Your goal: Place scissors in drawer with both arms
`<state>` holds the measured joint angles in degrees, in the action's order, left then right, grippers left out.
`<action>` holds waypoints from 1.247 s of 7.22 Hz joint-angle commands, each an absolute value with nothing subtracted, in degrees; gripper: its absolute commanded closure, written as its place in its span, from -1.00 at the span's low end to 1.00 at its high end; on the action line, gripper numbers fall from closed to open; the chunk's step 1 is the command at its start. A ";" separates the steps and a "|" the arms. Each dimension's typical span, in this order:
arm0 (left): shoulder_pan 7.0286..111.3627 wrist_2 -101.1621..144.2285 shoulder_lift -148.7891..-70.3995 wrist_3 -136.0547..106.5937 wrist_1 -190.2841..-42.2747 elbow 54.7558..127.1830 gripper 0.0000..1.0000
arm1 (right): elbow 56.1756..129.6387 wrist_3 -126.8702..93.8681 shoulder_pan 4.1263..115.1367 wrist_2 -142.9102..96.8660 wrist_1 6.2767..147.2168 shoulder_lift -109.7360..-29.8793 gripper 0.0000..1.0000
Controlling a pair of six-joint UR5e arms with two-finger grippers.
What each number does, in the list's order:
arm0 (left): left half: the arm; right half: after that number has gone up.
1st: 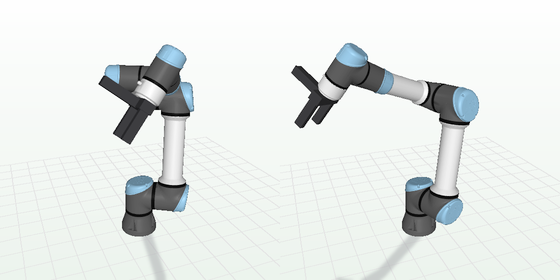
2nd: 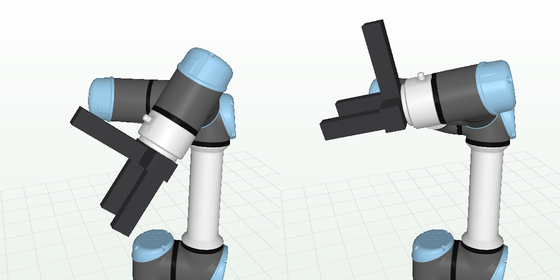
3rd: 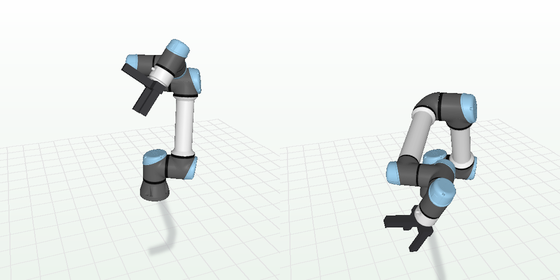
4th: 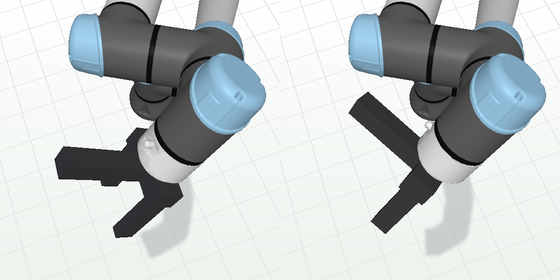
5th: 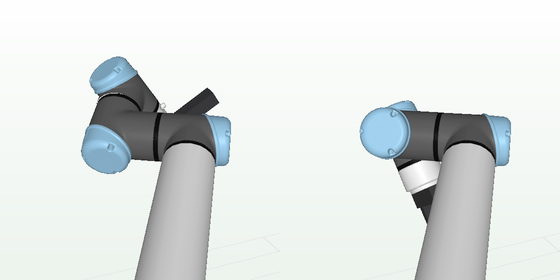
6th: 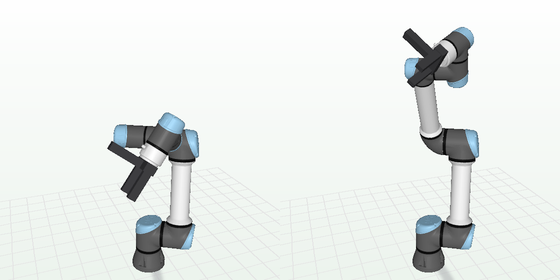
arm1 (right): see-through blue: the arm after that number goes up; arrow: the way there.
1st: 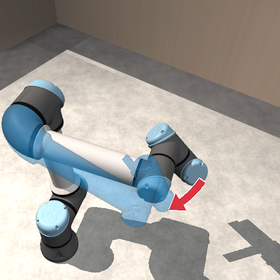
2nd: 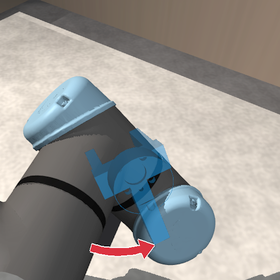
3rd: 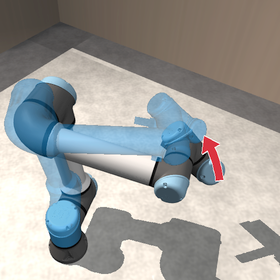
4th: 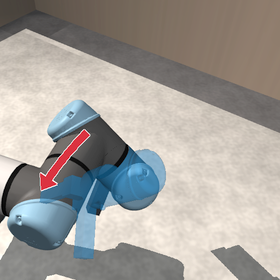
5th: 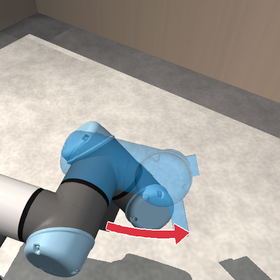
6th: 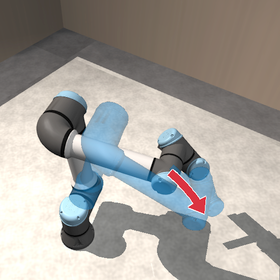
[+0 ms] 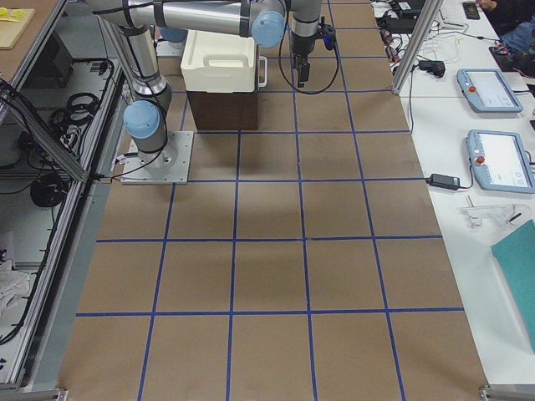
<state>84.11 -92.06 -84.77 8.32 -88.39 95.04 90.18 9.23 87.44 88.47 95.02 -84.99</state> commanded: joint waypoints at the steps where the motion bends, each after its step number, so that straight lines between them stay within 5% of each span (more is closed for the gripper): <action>1: 84.11 -92.11 -84.81 8.26 -88.42 94.92 -1.00 | 90.18 8.79 87.45 88.59 95.18 -84.90 -1.00; 5: 84.20 -92.11 -84.90 8.18 -88.42 94.49 -1.00 | 90.00 11.40 88.32 88.42 94.75 -86.56 -1.00; 9: 83.59 -94.30 -85.08 9.31 -88.42 93.35 -1.00 | 87.13 45.83 90.79 83.08 95.89 -81.76 -0.97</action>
<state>84.02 -93.59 -84.88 8.57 -88.45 93.88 89.21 37.51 90.58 85.76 96.00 -84.34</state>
